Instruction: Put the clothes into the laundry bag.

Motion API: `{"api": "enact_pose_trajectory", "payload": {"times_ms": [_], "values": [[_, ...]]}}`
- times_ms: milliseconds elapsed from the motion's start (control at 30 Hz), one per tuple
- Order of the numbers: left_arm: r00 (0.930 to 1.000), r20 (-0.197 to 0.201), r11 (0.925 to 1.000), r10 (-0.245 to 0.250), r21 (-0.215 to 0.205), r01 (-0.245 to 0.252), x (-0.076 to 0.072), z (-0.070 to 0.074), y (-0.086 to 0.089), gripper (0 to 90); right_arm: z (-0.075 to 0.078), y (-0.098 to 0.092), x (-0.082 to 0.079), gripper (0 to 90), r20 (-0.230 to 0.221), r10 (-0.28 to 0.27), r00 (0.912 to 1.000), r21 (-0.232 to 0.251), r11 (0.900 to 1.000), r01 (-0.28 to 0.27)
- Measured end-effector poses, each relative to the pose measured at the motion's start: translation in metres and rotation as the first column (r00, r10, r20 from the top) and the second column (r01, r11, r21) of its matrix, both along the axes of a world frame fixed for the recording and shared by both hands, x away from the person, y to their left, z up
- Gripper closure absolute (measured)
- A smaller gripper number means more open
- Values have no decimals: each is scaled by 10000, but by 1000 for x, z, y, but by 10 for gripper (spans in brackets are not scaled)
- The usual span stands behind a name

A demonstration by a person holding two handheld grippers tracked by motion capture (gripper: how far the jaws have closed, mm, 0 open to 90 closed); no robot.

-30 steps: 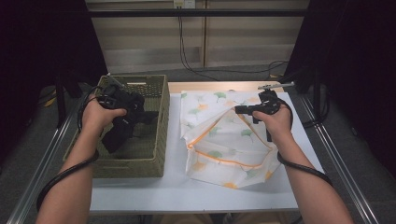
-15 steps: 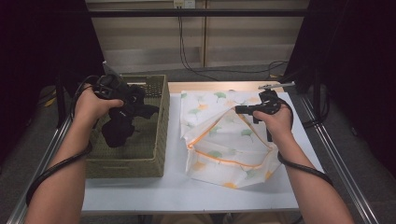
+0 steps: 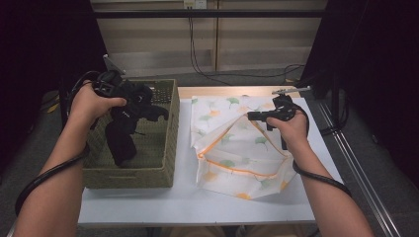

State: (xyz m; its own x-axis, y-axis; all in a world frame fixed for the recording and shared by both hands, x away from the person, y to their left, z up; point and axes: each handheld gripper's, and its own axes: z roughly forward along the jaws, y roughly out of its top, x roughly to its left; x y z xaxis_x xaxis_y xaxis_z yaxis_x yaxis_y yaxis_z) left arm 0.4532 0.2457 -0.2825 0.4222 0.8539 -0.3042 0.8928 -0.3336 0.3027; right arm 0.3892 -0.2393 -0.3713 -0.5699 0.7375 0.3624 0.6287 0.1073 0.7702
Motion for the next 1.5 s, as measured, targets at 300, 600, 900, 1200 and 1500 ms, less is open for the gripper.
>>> {"api": "enact_pose_trajectory", "payload": {"times_ms": [300, 600, 900, 1200, 1500], "values": [[9993, -189, 9995, -312, -47, 311, -1, 15, -4, 570, 0, 0, 0, 900, -13, -24, 10000, -34, 10000, 24], [9987, -104, 9986, -498, -168, 497, -2, 21, -8, 570, -1, 1, 0, 900, -67, -4, 10000, 22, 10000, 4], [9972, -37, 9969, -743, -247, 742, -1, 29, -15, 569, -1, 2, 0, 900, -76, 28, 10000, 22, 10000, -28], [9962, -189, 9958, -851, -349, 844, -1, 44, -19, 568, -2, 2, 0, 900, -81, 63, 9999, 39, 10000, -62], [9927, -104, 9921, -1202, -362, 1198, -1, 60, -25, 566, -2, 2, 0, 900, -119, 81, 9999, 55, 10000, -81]]}}
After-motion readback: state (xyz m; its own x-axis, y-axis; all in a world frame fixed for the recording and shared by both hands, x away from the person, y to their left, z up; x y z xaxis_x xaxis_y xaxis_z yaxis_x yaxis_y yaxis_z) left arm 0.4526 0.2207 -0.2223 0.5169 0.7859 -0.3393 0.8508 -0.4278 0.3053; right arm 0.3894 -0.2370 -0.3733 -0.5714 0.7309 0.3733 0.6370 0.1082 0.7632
